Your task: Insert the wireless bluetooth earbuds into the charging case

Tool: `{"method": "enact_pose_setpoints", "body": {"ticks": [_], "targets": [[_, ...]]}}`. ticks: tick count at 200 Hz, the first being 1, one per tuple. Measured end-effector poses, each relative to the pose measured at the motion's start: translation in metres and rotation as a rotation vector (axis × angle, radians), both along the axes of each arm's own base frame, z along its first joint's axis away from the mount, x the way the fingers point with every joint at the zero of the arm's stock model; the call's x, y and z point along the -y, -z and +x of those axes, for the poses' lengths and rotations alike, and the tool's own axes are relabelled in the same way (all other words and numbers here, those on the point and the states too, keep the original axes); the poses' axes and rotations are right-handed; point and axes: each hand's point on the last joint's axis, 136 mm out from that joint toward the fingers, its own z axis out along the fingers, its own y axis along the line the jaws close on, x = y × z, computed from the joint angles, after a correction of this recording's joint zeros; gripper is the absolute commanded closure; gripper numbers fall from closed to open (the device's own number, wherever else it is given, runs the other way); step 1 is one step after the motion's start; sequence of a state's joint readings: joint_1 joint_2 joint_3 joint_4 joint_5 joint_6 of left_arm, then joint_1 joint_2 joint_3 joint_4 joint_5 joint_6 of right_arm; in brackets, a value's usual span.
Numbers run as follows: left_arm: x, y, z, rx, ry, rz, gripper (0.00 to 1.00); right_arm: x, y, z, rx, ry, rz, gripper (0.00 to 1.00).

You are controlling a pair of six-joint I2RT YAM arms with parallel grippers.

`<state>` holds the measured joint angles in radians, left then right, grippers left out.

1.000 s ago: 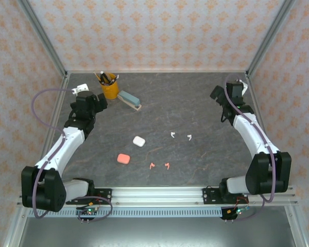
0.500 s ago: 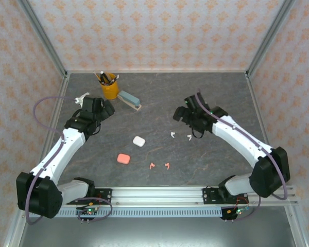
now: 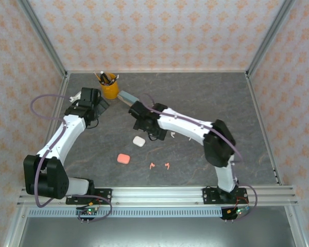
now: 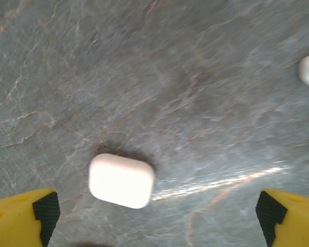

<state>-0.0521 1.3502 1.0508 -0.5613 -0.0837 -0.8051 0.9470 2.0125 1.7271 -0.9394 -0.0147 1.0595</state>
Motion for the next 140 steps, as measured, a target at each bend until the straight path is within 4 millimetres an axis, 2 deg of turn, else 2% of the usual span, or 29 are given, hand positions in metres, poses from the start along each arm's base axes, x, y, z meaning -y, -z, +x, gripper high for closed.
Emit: {"method": "enact_pose_setpoints", "body": {"ticks": [14, 43, 94, 140], "targets": [[-0.009, 0.003, -0.001, -0.01, -0.031, -0.007, 0.0, -0.016, 0.011, 0.0, -0.019, 0.002, -0.015, 0.0], [-0.013, 0.005, -0.001, -0.012, -0.044, -0.022, 0.0, -0.031, 0.03, -0.004, -0.06, 0.011, -0.057, 0.0], [-0.014, 0.006, -0.002, -0.013, -0.048, -0.029, 0.0, -0.032, 0.043, -0.006, -0.095, 0.027, -0.092, 0.02], [-0.017, 0.011, -0.004, -0.023, -0.055, -0.029, 0.0, -0.043, 0.053, -0.004, -0.112, 0.022, -0.083, 0.07]]}}
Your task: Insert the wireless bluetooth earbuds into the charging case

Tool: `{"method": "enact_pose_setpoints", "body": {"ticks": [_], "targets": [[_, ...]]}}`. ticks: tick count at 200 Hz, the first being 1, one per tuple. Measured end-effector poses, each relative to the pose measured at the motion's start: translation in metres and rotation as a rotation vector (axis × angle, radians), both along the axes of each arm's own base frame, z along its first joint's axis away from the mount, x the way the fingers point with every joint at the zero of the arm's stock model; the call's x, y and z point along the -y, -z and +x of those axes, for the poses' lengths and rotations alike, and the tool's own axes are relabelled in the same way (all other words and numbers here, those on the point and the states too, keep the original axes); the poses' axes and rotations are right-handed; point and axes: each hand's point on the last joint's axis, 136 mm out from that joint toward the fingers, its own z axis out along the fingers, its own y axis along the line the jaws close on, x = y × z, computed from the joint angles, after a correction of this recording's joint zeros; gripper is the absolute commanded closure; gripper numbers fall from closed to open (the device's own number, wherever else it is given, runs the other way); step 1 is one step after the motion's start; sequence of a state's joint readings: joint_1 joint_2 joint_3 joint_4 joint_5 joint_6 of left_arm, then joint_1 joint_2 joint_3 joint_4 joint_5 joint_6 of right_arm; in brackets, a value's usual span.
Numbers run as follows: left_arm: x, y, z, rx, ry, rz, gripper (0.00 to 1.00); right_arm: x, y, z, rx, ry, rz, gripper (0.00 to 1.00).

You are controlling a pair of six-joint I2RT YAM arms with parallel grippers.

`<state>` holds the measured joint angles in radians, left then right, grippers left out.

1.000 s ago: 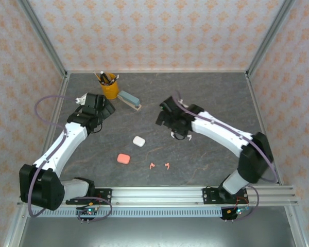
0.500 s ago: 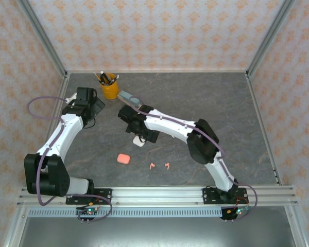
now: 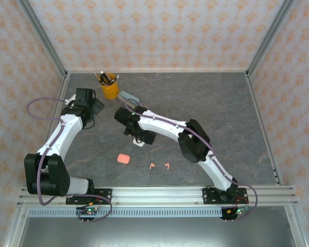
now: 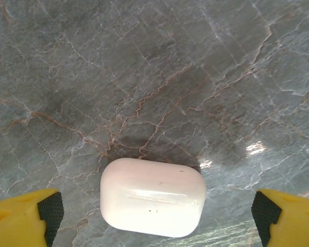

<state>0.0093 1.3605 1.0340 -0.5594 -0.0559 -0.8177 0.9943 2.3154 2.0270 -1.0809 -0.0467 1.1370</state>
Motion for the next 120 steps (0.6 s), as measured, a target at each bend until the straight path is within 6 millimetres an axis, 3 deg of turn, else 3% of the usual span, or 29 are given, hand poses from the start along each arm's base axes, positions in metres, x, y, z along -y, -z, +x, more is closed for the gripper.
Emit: {"method": "enact_pose_setpoints", "body": {"ticks": [51, 120], "targets": [[0.0, 0.002, 0.0, -0.003, 0.005, 0.002, 0.0, -0.004, 0.019, -0.004, -0.037, -0.005, -0.008, 0.12], [0.001, 0.004, 0.0, -0.004, 0.008, -0.001, 0.0, -0.009, 0.022, -0.005, -0.04, -0.013, 0.005, 0.17]]}}
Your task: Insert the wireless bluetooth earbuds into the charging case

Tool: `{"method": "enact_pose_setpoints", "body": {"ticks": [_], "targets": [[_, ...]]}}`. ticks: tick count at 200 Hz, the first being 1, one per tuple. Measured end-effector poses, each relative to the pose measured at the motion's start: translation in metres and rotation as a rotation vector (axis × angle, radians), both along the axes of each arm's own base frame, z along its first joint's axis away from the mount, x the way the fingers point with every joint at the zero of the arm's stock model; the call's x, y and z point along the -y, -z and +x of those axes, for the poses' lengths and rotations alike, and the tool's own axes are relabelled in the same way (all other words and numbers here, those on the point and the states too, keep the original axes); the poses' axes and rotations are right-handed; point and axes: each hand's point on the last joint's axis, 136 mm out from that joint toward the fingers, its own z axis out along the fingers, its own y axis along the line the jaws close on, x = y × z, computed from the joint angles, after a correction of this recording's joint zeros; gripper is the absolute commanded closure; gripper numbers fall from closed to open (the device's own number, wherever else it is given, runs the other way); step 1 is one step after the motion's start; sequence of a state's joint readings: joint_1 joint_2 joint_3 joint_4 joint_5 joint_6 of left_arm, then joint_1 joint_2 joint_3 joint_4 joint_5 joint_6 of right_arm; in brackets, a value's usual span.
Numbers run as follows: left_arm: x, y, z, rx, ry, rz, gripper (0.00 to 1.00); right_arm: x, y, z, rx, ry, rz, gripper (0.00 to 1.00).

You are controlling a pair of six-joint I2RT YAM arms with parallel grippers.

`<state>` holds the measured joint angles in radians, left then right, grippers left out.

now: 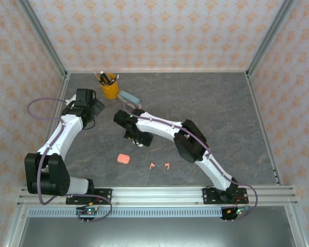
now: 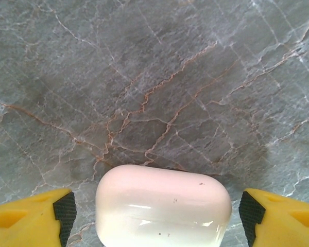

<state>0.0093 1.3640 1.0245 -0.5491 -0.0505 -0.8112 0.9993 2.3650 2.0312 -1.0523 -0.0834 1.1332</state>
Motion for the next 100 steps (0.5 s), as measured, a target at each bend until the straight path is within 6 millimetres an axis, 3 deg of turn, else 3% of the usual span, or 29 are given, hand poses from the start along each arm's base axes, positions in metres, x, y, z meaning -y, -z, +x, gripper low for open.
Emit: {"method": "enact_pose_setpoints", "body": {"ticks": [100], "targets": [[0.0027, 0.0017, 0.0006, 0.002, 0.009, -0.013, 0.0, -0.003, 0.0076, -0.0033, -0.008, -0.009, -0.007, 0.21]]}}
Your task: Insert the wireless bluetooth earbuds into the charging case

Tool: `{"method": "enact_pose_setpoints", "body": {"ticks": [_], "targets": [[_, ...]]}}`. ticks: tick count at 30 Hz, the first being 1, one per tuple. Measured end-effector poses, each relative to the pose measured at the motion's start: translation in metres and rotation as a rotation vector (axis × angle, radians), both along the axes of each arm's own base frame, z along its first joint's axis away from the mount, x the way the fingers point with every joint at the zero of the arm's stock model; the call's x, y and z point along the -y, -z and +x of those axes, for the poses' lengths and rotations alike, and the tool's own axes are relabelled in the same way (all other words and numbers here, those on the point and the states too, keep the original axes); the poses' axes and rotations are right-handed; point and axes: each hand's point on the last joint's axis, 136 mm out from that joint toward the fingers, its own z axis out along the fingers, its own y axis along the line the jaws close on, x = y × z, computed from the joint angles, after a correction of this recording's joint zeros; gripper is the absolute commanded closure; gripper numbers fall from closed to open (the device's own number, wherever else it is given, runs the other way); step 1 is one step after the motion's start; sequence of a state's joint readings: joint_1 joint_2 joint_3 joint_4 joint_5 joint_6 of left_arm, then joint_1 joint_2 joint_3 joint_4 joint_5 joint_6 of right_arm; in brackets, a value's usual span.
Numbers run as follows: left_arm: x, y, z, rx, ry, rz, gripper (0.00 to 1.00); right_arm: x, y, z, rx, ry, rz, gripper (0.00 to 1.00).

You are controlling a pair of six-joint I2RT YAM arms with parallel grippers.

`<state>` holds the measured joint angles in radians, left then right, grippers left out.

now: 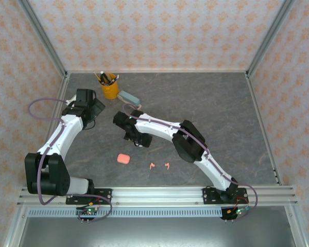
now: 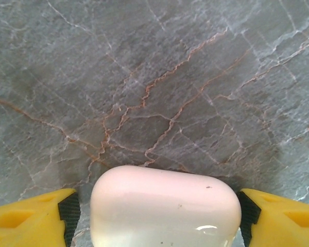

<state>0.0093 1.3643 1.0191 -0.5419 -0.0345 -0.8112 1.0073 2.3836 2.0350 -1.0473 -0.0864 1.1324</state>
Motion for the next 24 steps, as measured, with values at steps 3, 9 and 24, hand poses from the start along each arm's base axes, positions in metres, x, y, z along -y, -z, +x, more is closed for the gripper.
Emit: {"method": "enact_pose_setpoints", "body": {"ticks": [3, 9, 24], "targets": [[0.0, 0.0, 0.0, 0.0, 0.001, -0.001, 0.0, 0.0, 0.0, 0.0, 0.0, -0.003, -0.002, 0.24], [0.0, 0.0, 0.0, 0.0, 0.001, -0.001, 0.0, 0.003, 0.001, -0.001, -0.004, -0.018, -0.015, 0.33], [0.005, 0.004, -0.002, -0.001, 0.019, -0.026, 0.0, 0.028, -0.001, 0.004, 0.049, -0.13, -0.092, 0.35]]}}
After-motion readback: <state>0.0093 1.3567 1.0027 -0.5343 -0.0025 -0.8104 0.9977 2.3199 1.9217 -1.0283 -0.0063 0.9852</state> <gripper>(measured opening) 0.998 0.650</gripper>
